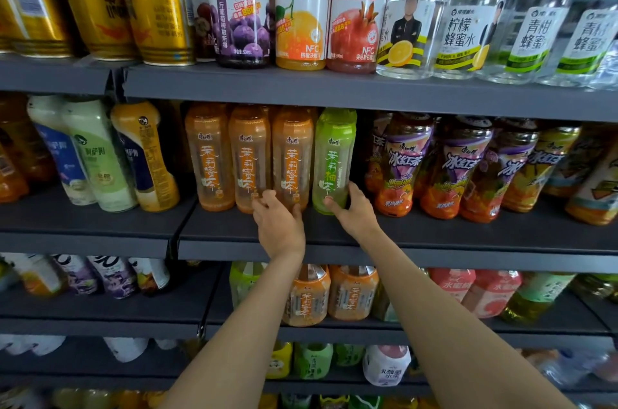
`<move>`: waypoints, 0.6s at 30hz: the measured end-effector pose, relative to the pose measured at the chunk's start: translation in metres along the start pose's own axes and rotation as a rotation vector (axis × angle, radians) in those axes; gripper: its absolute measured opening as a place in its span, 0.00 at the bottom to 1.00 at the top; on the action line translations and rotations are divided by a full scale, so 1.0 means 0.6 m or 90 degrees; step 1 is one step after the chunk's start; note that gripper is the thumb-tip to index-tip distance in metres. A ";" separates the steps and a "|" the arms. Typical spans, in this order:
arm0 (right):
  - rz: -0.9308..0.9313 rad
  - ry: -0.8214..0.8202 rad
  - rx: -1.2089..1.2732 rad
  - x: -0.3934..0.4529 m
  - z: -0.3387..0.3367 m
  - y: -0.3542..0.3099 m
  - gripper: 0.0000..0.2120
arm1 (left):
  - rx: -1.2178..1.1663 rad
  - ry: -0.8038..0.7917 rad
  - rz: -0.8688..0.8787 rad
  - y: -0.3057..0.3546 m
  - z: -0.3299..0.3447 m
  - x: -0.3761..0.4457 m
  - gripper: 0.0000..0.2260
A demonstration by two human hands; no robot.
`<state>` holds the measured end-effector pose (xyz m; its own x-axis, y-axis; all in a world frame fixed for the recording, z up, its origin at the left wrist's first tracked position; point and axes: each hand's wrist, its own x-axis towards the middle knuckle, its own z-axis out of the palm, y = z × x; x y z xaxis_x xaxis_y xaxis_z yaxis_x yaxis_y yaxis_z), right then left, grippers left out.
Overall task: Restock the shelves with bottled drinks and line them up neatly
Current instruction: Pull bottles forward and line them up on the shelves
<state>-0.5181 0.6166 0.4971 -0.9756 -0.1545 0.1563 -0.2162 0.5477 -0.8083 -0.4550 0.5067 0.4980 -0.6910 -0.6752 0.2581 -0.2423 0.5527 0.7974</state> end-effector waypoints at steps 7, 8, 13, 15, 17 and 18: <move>0.005 -0.014 -0.032 0.004 0.005 -0.002 0.25 | -0.022 -0.006 0.012 -0.005 -0.005 0.001 0.17; 0.004 -0.014 -0.033 0.003 0.004 -0.002 0.25 | -0.024 -0.006 0.017 -0.007 -0.006 0.001 0.17; -0.047 0.035 -0.073 -0.026 -0.009 0.002 0.24 | -0.081 -0.001 0.079 -0.018 -0.007 -0.006 0.13; -0.114 0.195 -0.056 -0.060 -0.021 0.012 0.21 | -0.114 0.007 0.122 -0.023 -0.008 -0.014 0.11; -0.139 0.374 -0.033 -0.087 -0.046 0.024 0.18 | -0.118 0.001 0.191 -0.026 -0.006 -0.025 0.09; -0.116 0.420 -0.022 -0.086 -0.063 0.029 0.20 | -0.108 -0.009 0.229 -0.024 -0.002 -0.032 0.09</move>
<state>-0.4727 0.6652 0.4967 -0.7416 0.2806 0.6094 -0.3694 0.5874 -0.7201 -0.4374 0.5107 0.4823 -0.7210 -0.4457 0.5306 0.1318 0.6635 0.7365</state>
